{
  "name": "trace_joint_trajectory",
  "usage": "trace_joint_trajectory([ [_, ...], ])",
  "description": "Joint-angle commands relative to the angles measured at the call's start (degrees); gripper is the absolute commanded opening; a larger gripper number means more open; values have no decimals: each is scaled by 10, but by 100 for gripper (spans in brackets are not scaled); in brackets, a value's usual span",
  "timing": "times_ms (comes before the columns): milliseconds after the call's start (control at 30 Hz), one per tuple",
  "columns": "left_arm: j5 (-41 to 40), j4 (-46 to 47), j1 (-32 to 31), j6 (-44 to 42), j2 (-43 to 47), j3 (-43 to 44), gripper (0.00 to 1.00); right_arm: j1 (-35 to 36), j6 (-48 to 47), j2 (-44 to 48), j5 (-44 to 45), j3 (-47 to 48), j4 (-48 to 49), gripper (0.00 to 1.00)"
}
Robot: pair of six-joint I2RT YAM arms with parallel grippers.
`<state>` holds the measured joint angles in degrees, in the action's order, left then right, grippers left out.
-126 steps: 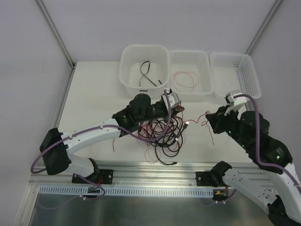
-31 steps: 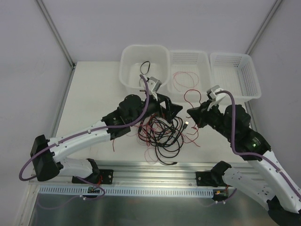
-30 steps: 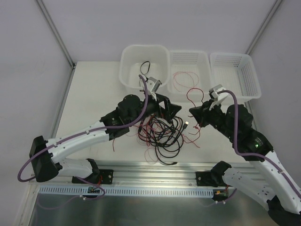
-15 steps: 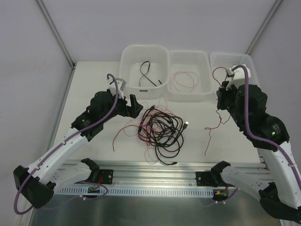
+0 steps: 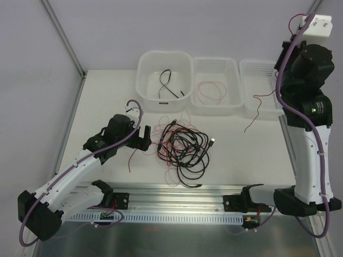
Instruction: Untangle the cables
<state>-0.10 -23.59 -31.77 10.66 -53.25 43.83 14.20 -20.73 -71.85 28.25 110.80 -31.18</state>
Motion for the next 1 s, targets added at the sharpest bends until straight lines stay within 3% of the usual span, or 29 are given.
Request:
trace_joint_trajectory([
  [0,-33,-3,6,-19,17,-2,99,-47,-32,-32,7,39,151,1],
  [200,-33,-4,6,-16,16,-7,99,-140,-8,-150,-32,124,227,1],
  [467,-28,-2,7,-18,-12,-6,99,-241,64,-281,-131,165,279,1],
  [733,-12,0,7,-23,-33,-4,99,-280,118,-409,-220,215,285,1],
  [967,0,3,9,-28,-54,0,99,-282,141,-485,-276,176,242,1],
])
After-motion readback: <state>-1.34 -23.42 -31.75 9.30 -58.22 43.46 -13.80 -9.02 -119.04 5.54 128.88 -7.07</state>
